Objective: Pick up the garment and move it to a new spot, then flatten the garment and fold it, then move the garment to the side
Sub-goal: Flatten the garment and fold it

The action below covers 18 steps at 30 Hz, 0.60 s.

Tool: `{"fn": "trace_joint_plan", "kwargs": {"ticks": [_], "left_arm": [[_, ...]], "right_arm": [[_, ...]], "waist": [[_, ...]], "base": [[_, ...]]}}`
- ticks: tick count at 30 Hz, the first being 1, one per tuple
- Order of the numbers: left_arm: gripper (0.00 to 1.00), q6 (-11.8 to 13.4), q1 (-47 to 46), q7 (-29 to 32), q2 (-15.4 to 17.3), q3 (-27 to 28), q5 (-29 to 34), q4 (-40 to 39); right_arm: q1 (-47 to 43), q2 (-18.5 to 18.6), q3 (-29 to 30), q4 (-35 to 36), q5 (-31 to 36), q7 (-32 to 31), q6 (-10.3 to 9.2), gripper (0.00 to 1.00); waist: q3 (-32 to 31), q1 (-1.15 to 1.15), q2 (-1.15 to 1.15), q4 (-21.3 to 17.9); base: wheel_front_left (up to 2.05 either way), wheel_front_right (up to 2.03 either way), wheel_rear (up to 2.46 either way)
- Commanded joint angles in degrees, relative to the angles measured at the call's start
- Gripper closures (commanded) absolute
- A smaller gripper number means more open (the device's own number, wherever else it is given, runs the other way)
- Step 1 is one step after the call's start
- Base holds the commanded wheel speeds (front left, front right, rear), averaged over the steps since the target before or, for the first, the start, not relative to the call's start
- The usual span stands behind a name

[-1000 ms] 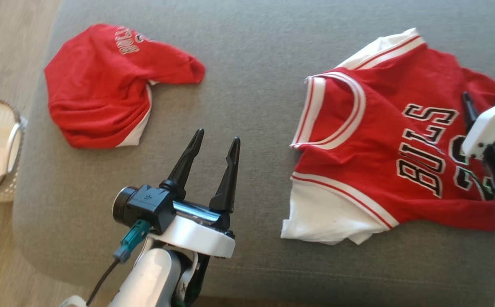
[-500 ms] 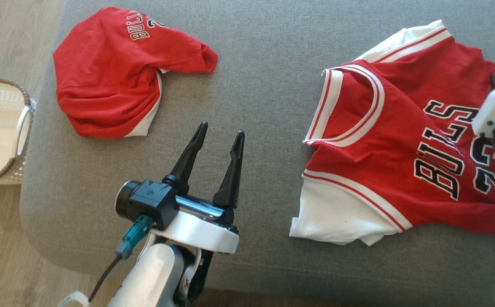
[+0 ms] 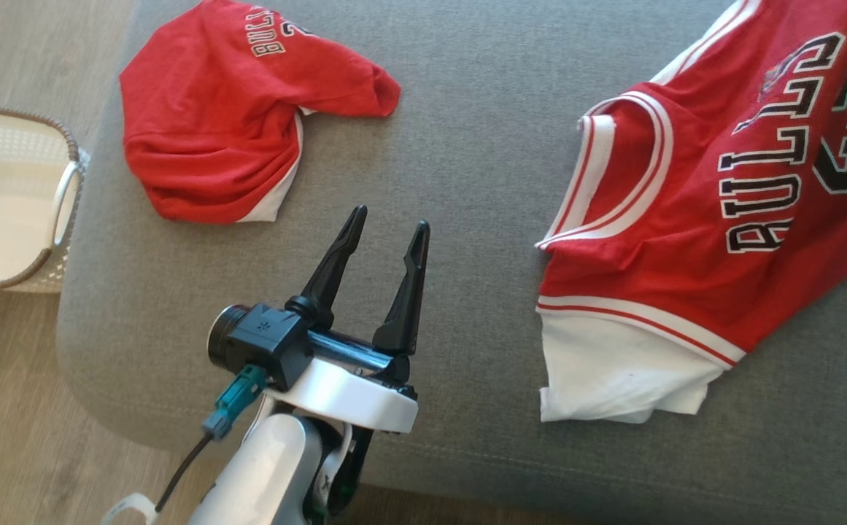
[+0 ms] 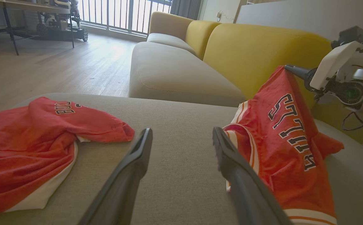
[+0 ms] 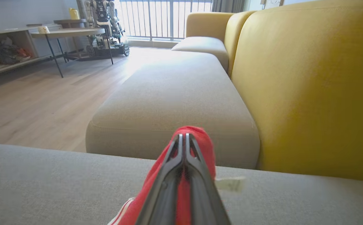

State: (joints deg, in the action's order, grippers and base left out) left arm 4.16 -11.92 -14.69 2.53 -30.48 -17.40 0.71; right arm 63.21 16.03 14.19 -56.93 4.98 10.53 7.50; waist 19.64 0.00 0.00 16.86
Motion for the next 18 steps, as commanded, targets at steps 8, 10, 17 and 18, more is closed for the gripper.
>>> {"fn": "trace_joint_plan", "kwargs": {"ticks": [8, 10, 17, 18], "left_arm": [[0.0, 1.23, -1.54, -0.31, 0.34, 1.67, -0.99, -2.48], [0.0, 1.36, -1.34, -0.31, 0.34, 2.03, -0.82, -2.42], [0.0, 1.04, -0.56, -0.31, 0.34, 3.61, -0.05, -2.19], [0.0, 0.97, -0.41, -0.31, 0.34, 3.78, 0.05, -2.14]], "right_arm": [[1.61, -0.25, 0.06, -7.5, 7.82, -4.93, -0.01, 0.0], [1.23, -0.71, 0.91, -7.58, 8.73, -4.33, -0.01, 0.0], [-3.25, -2.57, 5.14, -5.85, 6.78, 1.53, -0.01, 0.0], [-4.36, -3.06, 5.44, -5.32, 6.09, 2.17, -0.01, 0.0]], "waist": [[0.26, 0.0, 0.0, 0.86], [-0.2, 0.0, 0.0, 0.12], [-3.25, 0.0, 0.0, -4.34], [-3.78, 0.0, 0.0, -5.05]], "base": [[0.0, 0.0, 0.0], [0.0, 0.0, 0.0], [0.0, 0.0, 0.0], [0.0, 0.0, 0.0]]}}
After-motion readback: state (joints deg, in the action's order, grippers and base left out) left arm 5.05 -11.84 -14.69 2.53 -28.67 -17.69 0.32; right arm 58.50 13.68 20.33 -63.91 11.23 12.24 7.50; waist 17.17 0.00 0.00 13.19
